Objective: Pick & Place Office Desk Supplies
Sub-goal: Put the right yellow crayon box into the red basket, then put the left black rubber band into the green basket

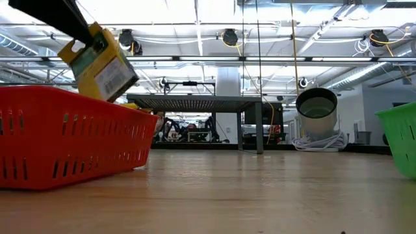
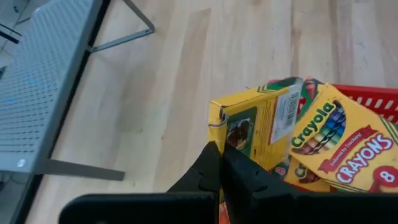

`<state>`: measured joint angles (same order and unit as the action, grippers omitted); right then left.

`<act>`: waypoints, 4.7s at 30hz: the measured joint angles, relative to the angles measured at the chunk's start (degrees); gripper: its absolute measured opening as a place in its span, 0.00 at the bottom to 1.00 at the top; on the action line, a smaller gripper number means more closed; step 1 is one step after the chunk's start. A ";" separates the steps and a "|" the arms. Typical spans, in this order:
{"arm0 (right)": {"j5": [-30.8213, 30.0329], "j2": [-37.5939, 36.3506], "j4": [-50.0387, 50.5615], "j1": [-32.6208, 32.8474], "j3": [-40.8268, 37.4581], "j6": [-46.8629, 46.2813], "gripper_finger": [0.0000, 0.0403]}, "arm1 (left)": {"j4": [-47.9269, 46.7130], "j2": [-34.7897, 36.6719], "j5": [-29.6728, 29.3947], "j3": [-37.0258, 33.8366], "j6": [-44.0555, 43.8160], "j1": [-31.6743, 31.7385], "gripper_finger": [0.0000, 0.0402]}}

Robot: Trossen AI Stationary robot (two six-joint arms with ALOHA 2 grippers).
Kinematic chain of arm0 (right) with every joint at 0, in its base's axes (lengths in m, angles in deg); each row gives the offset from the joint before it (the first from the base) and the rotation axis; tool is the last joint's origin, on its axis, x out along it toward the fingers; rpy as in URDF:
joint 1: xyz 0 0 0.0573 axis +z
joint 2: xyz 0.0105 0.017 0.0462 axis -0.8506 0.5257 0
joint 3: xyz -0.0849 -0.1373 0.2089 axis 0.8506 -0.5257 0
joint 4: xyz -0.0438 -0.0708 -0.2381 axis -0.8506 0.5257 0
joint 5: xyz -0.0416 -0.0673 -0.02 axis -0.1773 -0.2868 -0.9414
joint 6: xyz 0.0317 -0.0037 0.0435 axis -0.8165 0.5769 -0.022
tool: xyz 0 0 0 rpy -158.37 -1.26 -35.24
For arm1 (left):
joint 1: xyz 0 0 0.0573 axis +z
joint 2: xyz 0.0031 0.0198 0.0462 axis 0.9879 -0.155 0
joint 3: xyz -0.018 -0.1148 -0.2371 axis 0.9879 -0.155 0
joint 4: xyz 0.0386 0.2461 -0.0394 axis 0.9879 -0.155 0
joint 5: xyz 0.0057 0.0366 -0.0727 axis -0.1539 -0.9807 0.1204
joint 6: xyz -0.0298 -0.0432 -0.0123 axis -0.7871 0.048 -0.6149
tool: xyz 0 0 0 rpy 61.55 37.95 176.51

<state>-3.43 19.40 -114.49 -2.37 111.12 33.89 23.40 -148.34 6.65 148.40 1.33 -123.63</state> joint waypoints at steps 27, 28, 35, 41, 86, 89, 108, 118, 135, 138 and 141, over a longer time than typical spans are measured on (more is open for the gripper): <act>4.52 2.26 -6.94 -1.85 0.02 2.54 0.25 | 18.10 -10.18 6.43 -5.24 -2.16 -2.16 0.02; 4.56 2.26 -7.00 -1.85 0.02 2.54 0.25 | 18.00 -10.84 7.74 -4.64 -1.89 -2.16 0.02; 9.45 2.26 -7.40 -1.83 0.02 2.43 0.25 | 16.84 -12.09 12.29 -0.74 1.42 -2.27 0.09; 10.60 2.26 -7.44 -1.83 0.02 2.15 0.25 | 15.40 -12.07 14.35 2.23 1.25 -2.34 0.22; 25.20 2.24 -5.17 -4.21 0.02 9.23 0.25 | 3.52 -11.73 26.00 14.55 0.12 7.87 0.56; 25.15 2.24 -5.13 -4.30 0.02 10.69 0.25 | 3.17 -9.91 28.31 14.17 -0.88 9.23 0.56; 17.62 2.24 1.61 -4.93 0.02 11.65 0.25 | -14.80 7.65 26.60 12.33 -11.91 13.05 0.56; 17.75 2.22 1.57 -3.99 0.02 8.44 0.25 | -21.44 7.65 26.72 12.28 -17.02 13.99 0.56; 17.94 2.22 5.70 -4.06 0.02 1.95 0.25 | -26.70 11.76 29.91 6.89 -14.65 21.79 0.56; 17.94 2.24 6.18 -4.06 0.02 1.83 0.25 | -24.84 13.82 30.37 2.20 -13.51 22.42 0.56; 17.94 2.24 6.35 -4.06 0.02 1.92 0.25 | -22.55 16.37 31.50 -1.89 -13.66 22.49 0.56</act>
<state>14.51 21.64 -108.14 -6.43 111.14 35.81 0.85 -131.97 38.15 146.51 -12.33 -101.14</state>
